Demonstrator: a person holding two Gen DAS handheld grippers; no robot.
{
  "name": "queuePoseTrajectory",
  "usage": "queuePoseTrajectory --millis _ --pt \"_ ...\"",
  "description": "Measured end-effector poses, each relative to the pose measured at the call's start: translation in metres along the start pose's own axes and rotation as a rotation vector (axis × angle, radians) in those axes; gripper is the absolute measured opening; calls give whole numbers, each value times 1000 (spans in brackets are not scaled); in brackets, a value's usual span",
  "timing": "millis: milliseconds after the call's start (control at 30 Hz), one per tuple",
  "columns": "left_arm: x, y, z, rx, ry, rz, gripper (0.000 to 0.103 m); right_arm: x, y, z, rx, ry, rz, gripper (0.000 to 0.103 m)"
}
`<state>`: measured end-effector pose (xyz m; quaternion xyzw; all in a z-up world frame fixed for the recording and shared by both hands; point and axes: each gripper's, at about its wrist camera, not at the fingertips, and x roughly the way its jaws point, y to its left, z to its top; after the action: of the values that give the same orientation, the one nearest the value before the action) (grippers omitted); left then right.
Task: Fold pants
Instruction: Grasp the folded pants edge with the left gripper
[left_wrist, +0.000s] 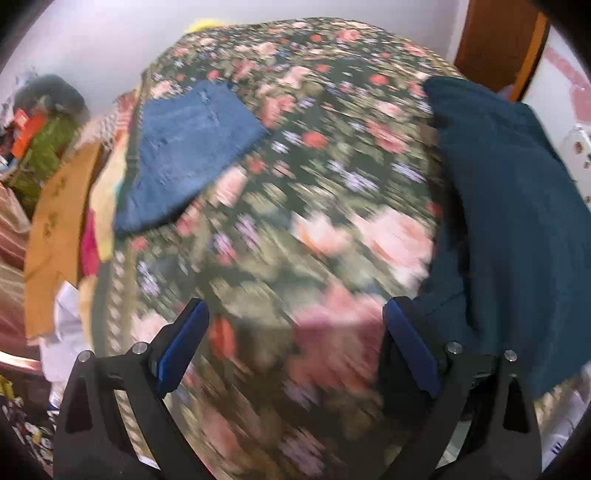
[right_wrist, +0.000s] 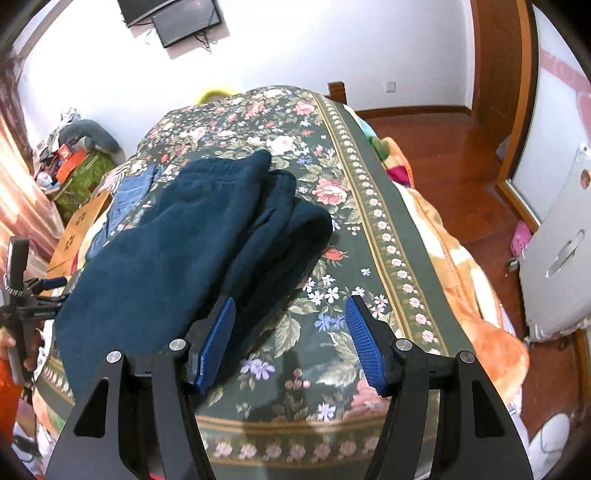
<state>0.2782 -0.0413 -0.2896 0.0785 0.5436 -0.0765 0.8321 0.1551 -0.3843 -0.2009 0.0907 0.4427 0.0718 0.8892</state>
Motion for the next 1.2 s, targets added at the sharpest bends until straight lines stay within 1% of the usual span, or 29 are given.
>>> queuePoseTrajectory --millis 67,200,267,433,500,600,667,700,733,767,800,833,1000,1100,1133,1167,1200 --pt "-6 -8 -7 -6 -9 -14 97 -5 5 0 -20 -15 2 58" --pt "-19 -18 -1 26 -42 44 95 -9 12 3 -34 -38 22 58" --pt "-26 -16 8 28 -69 52 94 -11 14 5 -42 -54 28 58" --pt "-48 -14 50 -16 -150 -16 94 -7 16 13 -46 -78 41 58" --pt "-50 -23 70 3 -177 -29 94 0 15 19 -40 -77 44 58" --pt "-43 -41 97 47 -195 -38 94 9 13 26 -40 -78 52 58" --pt "-34 -54 112 80 -188 -59 94 17 13 32 -45 -78 60 58" --pt "-28 -61 119 96 -180 -73 92 21 12 35 -48 -79 64 58" --pt "-20 -70 127 110 -165 -88 83 25 12 38 -50 -81 70 58" --pt "-13 -77 133 121 -146 -97 78 29 11 41 -54 -84 81 58" --pt "-3 -86 140 138 -117 -118 70 33 11 46 -55 -85 91 58" --pt "1 -91 143 146 -105 -131 68 38 11 50 -57 -86 99 58" --pt "33 -115 158 173 -48 -175 66 60 8 66 -84 -81 130 58" --pt "50 -120 165 164 -10 -220 66 81 6 73 -81 -51 152 58" --pt "52 -120 167 157 -3 -234 65 87 6 74 -78 -42 162 55" --pt "55 -121 168 152 4 -246 63 94 6 75 -82 -28 180 44" --pt "57 -121 170 151 10 -256 60 100 7 74 -86 -17 185 38"
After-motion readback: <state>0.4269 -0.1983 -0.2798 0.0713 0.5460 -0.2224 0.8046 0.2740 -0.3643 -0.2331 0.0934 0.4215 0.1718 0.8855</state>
